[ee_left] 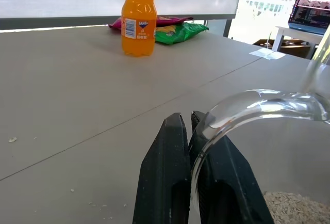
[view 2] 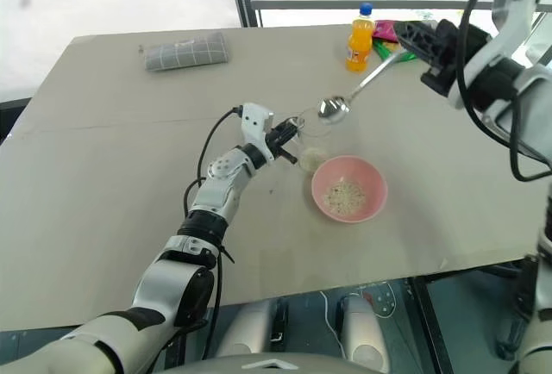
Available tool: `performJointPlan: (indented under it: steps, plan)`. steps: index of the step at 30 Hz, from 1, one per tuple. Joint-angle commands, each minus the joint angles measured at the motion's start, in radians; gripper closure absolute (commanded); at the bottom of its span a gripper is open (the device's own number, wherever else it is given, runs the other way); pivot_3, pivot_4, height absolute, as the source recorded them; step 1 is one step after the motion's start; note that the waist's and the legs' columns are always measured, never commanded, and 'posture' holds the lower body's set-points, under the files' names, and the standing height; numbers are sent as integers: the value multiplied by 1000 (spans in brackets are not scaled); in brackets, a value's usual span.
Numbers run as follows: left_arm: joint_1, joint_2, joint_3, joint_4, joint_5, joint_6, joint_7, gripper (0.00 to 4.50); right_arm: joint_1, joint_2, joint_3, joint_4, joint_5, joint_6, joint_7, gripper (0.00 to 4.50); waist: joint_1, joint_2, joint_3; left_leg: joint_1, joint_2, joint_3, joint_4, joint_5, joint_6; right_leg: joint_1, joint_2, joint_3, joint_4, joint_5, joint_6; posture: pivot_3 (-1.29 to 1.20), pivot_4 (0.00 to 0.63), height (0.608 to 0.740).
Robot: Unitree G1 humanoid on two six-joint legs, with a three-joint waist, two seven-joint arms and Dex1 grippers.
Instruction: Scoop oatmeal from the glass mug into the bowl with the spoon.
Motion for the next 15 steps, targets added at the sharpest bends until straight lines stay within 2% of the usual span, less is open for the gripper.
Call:
performJointPlan:
  steps: [1,5,13,14,15]
  plan:
    - [22,18,2,-47,6,22,3,4471,-41,56,30,36,-67,-17,15,4500,1,0,0,0,0,0,0,0,0,0,0,0,0,0,0,0,150,740]
    - [50,35,19,-111,-7,51,15,4471,-63,121,86,92,-188,18,71,4500,1,0,0,-1,0,0,0,0,0,-1,0,0,0,0,0,0,150,740]
    - [123,74,42,-226,-12,100,58,4471,-91,157,170,137,-424,113,242,4500,-1,0,0,-1,0,-1,0,0,0,-1,0,0,0,0,0,0,150,740]
    - [135,78,44,-245,-13,107,65,4500,-99,172,171,142,-440,115,264,3932,-2,0,0,-1,0,-1,0,0,0,-1,0,0,0,0,0,0,150,740]
    - [144,82,46,-261,-15,114,71,4500,-105,187,170,145,-455,117,285,3664,-3,0,0,-1,0,0,0,0,0,-1,0,0,0,0,0,0,150,740]
